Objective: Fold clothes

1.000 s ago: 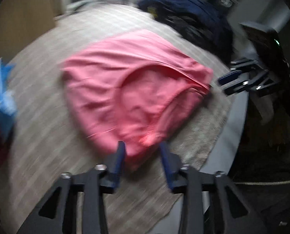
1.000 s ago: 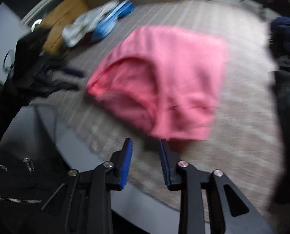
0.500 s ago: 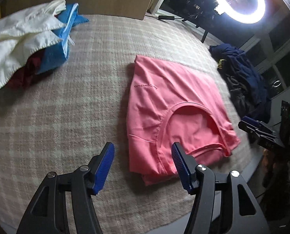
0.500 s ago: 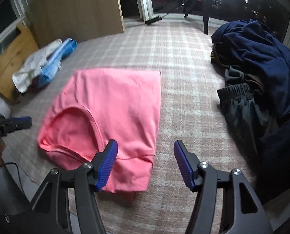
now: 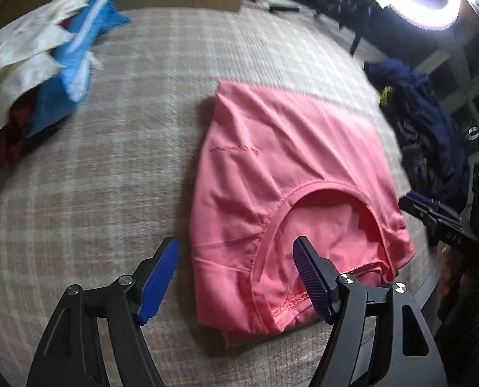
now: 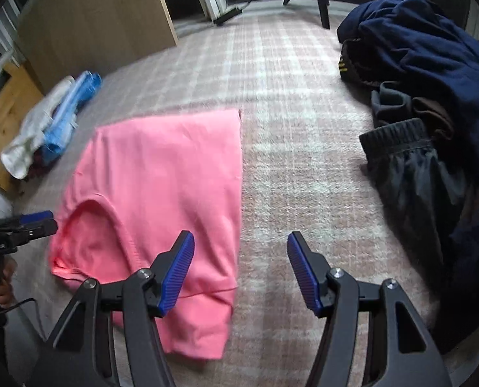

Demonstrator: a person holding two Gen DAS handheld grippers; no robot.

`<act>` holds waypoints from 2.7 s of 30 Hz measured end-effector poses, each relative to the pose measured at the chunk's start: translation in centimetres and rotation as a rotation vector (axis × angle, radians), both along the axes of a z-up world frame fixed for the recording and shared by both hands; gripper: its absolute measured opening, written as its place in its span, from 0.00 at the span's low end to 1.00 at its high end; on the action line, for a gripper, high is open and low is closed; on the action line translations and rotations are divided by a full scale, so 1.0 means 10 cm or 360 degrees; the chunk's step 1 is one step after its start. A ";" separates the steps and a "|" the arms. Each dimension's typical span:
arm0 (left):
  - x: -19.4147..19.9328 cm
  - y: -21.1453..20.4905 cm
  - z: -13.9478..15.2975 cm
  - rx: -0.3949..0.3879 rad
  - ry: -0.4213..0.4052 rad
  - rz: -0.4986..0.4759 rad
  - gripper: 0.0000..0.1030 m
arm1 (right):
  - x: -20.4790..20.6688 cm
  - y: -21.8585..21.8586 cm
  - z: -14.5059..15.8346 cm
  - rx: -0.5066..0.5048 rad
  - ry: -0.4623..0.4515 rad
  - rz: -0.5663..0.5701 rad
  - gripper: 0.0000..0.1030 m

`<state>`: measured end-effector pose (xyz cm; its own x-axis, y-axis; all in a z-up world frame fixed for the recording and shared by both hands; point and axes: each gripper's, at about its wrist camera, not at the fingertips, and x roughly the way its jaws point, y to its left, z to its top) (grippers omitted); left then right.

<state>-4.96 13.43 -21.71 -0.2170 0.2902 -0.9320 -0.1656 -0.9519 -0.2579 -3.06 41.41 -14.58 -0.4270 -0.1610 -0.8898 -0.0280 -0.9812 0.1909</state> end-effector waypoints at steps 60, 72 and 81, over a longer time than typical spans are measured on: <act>0.04 0.59 0.11 0.0060 0.0091 -0.0052 0.14 | 0.00 -0.12 0.01 -0.0693 0.0110 0.0339 0.10; -0.21 0.00 0.95 0.0190 0.0320 -0.0264 0.14 | -0.05 -0.61 0.97 -0.0774 0.0267 0.0299 0.09; -0.69 -1.42 1.95 0.0101 0.0637 -0.0168 0.14 | -0.83 -1.80 1.94 -0.0727 0.0513 0.0434 0.09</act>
